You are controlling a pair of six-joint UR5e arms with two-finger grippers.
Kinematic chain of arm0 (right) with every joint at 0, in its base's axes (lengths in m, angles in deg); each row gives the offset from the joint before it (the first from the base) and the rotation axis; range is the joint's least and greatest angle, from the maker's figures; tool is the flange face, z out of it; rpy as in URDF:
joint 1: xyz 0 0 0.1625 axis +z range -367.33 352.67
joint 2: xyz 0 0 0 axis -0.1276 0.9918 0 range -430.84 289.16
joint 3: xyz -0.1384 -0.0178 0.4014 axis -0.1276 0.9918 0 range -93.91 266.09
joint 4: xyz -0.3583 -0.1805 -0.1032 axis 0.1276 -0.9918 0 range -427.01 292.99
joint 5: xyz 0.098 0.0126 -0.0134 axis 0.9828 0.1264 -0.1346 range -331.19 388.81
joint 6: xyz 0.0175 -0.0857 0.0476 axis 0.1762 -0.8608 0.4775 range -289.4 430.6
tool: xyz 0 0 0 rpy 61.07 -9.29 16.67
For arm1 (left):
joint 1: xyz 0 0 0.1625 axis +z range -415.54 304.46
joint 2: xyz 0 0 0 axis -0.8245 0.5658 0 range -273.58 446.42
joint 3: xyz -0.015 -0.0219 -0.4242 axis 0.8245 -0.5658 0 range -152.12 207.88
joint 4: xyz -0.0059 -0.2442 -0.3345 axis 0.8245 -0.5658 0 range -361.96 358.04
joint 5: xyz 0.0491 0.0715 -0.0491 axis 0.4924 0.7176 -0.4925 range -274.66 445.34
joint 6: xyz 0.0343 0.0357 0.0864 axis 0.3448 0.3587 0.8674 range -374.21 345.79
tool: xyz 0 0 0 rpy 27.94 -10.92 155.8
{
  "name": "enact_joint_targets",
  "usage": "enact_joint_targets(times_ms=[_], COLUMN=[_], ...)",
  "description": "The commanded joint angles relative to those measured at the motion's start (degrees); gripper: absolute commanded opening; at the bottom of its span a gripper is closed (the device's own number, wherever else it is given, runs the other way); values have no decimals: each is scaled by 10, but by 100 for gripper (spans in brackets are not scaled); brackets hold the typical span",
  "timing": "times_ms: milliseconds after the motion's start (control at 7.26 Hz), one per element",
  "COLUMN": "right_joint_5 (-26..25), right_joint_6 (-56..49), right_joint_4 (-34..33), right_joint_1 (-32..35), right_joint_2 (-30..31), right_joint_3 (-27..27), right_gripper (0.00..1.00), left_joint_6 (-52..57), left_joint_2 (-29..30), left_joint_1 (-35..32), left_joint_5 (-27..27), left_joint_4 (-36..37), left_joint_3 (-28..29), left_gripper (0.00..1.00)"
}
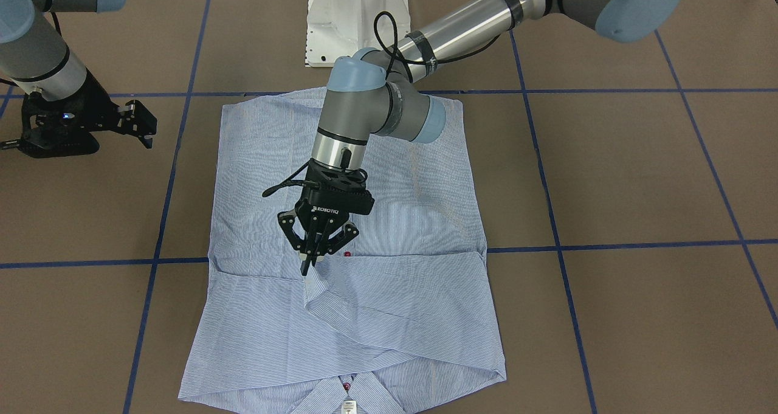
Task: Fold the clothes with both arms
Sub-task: 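Lay the sleeve down with the left gripper near the folded sleeve and release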
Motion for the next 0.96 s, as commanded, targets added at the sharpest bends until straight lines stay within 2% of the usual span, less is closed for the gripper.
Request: enact_joint_targets(times_ms=[0,551,827], right_joint_5=[1,0,0], right_joint_6=[0,0,0], right_joint_4=[0,0,0], right_joint_1=[0,0,1], right_joint_2=[0,0,0], right_joint_3=[1,2,3], right_gripper=[100,100,100], left_joint_6=[1,13,60], left_joint_2=[22,26,24], left_joint_1=[1,3,11], left_joint_5=[-3,-5,-4], left_joint_4=[-23,-47,-47], left_joint_3=[32,44,53], left_gripper=[0,0,0])
